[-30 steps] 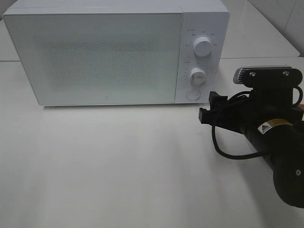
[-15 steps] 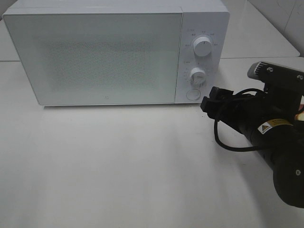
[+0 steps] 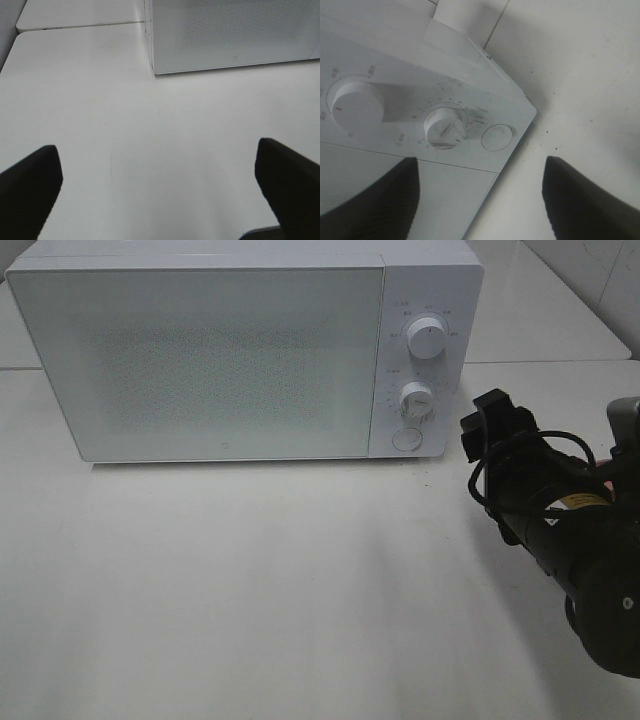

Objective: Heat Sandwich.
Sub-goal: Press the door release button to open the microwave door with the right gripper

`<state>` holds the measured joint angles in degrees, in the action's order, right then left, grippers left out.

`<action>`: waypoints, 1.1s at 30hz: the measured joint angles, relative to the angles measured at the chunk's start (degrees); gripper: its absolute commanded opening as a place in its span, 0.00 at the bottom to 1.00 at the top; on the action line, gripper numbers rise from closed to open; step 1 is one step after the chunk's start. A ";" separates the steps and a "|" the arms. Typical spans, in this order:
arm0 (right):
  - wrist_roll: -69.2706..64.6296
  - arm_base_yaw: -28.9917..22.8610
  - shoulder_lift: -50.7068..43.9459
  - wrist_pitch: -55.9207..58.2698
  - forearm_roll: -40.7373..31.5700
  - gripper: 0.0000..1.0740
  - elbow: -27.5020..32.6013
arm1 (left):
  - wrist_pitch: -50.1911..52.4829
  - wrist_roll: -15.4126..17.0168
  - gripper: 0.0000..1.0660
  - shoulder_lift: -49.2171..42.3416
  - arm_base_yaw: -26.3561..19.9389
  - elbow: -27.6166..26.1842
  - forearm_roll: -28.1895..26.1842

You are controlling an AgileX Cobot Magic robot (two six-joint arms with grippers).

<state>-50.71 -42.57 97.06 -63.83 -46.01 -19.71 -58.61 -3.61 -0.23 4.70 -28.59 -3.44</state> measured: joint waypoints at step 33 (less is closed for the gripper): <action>-23.26 0.00 4.98 4.30 2.41 0.01 -2.69 | 0.00 0.00 0.97 0.00 0.00 0.00 0.00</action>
<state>-73.97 -42.57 102.04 -59.53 -43.60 -22.40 -58.61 -3.61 -0.23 4.70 -28.59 -3.44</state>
